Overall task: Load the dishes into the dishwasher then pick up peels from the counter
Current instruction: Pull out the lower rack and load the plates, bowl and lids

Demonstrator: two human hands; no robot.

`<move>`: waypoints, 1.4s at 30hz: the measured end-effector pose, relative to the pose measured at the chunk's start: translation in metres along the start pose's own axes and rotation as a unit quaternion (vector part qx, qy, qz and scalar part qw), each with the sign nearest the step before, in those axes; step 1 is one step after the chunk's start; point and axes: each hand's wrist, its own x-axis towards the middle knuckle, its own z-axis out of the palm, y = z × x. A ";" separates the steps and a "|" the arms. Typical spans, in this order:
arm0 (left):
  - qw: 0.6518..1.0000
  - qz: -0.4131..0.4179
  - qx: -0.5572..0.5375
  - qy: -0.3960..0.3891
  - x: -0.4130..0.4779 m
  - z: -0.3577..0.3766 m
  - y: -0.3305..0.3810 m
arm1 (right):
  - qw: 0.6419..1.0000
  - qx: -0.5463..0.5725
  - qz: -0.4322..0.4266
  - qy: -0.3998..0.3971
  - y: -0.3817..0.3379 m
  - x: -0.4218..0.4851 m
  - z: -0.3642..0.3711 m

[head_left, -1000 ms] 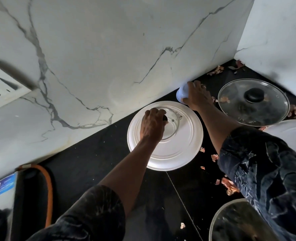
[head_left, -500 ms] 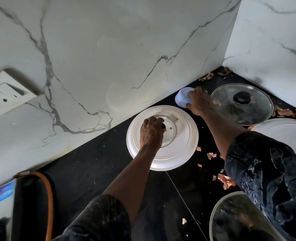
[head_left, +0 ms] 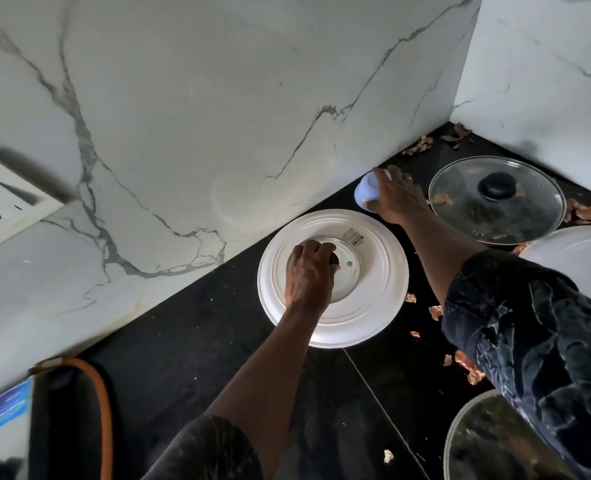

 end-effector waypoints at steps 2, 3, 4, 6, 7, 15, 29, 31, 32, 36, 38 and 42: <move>1.000 -0.006 0.000 -0.005 0.001 0.000 0.001 | 1.000 0.008 -0.001 0.013 0.001 0.001 0.003; 1.000 -0.007 0.002 -0.009 0.001 0.001 0.001 | 1.000 0.018 0.002 0.015 0.002 0.001 0.003; 1.000 -0.008 0.006 -0.015 0.001 0.000 0.001 | 0.999 0.029 0.005 0.016 0.003 0.001 0.003; 1.000 -0.012 0.014 -0.025 0.001 -0.001 0.003 | 0.999 0.045 0.018 0.024 0.005 -0.001 0.000; 0.999 -0.014 0.017 -0.029 0.002 -0.001 0.003 | 0.998 0.051 0.026 0.034 0.007 -0.003 -0.002; 0.999 -0.031 0.031 -0.026 0.001 0.001 0.008 | 0.999 -0.017 0.007 0.038 0.014 -0.018 -0.018; 0.999 -0.014 0.038 -0.029 0.002 0.003 0.002 | 1.000 0.021 -0.006 -0.008 0.013 -0.015 -0.015; 0.999 -0.011 0.038 -0.028 0.002 0.003 0.001 | 1.000 0.025 0.004 0.019 0.014 -0.021 -0.021; 0.999 -0.010 0.040 -0.029 0.002 0.003 0.000 | 0.999 0.025 0.005 0.032 0.014 -0.025 -0.023; 0.999 0.003 0.042 -0.032 0.000 -0.001 0.000 | 0.998 0.046 0.014 0.042 0.013 -0.054 -0.037; 0.999 0.002 0.026 -0.031 -0.005 -0.005 0.000 | 0.998 0.046 0.023 0.041 0.014 -0.082 -0.042; 1.000 0.008 -0.014 -0.009 -0.023 -0.014 0.006 | 0.998 0.039 0.026 0.033 0.012 -0.147 -0.049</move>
